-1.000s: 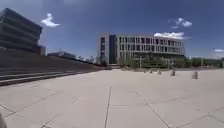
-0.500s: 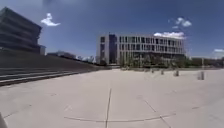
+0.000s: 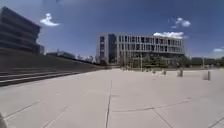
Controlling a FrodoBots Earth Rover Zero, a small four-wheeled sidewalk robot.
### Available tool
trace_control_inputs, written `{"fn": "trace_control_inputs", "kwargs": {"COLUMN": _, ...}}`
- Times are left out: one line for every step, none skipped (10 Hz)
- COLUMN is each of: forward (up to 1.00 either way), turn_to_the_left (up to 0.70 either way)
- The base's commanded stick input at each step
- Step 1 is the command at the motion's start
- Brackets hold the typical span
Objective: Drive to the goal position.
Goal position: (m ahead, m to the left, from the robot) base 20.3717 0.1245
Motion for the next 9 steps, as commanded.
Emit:
{"fn": "trace_control_inputs", "kwargs": {"forward": 1.0, "turn_to_the_left": 0.0}}
{"fn": "trace_control_inputs", "kwargs": {"forward": 1.0, "turn_to_the_left": 0.0}}
{"fn": "trace_control_inputs", "kwargs": {"forward": 1.0, "turn_to_the_left": 0.0}}
{"fn": "trace_control_inputs", "kwargs": {"forward": 1.0, "turn_to_the_left": 0.0}}
{"fn": "trace_control_inputs", "kwargs": {"forward": 1.0, "turn_to_the_left": 0.0}}
{"fn": "trace_control_inputs", "kwargs": {"forward": 1.0, "turn_to_the_left": 0.0}}
{"fn": "trace_control_inputs", "kwargs": {"forward": 1.0, "turn_to_the_left": 0.0}}
{"fn": "trace_control_inputs", "kwargs": {"forward": 1.0, "turn_to_the_left": 0.0}}
{"fn": "trace_control_inputs", "kwargs": {"forward": 1.0, "turn_to_the_left": 0.0}}
